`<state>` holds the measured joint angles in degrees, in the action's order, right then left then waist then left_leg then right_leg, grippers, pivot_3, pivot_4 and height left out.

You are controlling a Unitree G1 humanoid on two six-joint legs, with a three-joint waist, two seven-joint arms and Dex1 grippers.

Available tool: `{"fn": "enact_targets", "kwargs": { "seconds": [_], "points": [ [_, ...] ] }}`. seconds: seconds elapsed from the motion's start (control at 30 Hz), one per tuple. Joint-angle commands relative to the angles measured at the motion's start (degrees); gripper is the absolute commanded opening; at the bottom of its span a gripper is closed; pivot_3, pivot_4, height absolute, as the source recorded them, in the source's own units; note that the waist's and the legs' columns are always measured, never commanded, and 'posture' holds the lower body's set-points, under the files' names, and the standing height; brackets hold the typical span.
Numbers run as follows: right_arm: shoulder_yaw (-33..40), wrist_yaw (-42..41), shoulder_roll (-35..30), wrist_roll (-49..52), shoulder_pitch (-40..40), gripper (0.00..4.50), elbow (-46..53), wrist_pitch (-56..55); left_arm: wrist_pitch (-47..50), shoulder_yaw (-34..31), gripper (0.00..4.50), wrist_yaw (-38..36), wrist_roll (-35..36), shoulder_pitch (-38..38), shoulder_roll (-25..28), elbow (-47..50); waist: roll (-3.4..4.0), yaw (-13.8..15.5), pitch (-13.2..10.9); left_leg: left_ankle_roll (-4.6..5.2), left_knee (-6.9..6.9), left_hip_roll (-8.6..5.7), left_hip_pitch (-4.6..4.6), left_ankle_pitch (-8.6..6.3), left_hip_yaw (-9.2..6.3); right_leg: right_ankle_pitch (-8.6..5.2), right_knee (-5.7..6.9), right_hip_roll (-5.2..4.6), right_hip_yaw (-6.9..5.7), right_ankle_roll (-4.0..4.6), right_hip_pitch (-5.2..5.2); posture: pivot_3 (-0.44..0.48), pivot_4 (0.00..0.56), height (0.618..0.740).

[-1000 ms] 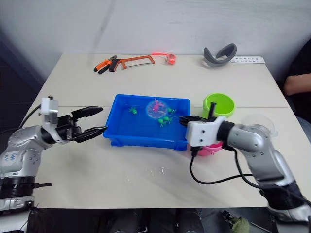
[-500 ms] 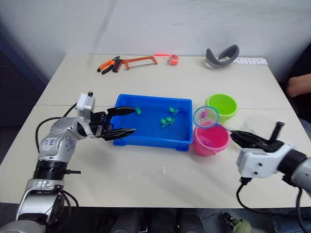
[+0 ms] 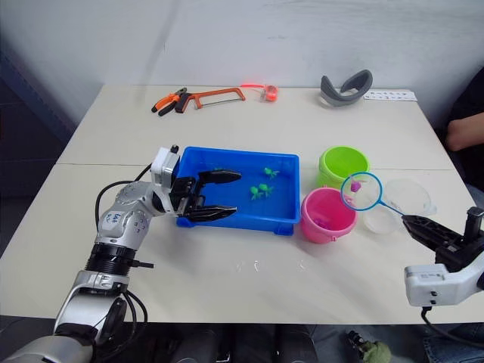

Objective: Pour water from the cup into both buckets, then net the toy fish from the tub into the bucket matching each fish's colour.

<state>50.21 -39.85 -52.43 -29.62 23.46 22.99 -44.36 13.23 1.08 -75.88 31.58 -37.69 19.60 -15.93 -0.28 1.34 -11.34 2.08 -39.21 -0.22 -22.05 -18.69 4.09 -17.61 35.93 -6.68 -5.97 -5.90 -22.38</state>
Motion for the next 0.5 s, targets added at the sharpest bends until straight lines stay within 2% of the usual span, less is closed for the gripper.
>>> {"fn": "enact_targets", "kwargs": {
  "seconds": [0.03, 0.3, 0.5],
  "points": [
    [3.7, 6.4, -1.2, -7.7, -0.9, 0.0, -1.6, -5.5, 0.9, 0.2, 4.41, 0.9, 0.8, 0.1, -1.0, 3.7, 0.0, 0.0, 0.0, 0.0, 0.0, 0.0, 0.0, 0.0, 0.0, 0.0, -0.01, 0.0, 0.01, 0.0, 0.01, 0.0, 0.15, 0.74],
    [5.5, 16.3, -2.3, -17.9, -0.8, 0.0, -1.8, -13.9, 2.2, 0.2, 4.41, 2.2, 1.0, 0.9, -2.7, 5.3, 0.0, 0.0, 0.0, -0.01, 0.0, 0.0, -0.01, 0.01, -0.03, 0.0, -0.03, 0.0, 0.06, 0.0, 0.02, 0.0, 0.15, 0.74],
    [6.5, 21.2, -2.2, -21.3, -0.5, 0.0, -2.5, -14.9, 1.9, -0.1, 4.41, 1.9, 0.9, 1.5, -3.4, 4.9, 0.01, 0.0, 0.0, -0.02, 0.0, 0.0, -0.01, 0.01, -0.04, 0.0, -0.04, 0.01, 0.09, 0.0, 0.03, 0.0, 0.15, 0.74]
  ]
}}
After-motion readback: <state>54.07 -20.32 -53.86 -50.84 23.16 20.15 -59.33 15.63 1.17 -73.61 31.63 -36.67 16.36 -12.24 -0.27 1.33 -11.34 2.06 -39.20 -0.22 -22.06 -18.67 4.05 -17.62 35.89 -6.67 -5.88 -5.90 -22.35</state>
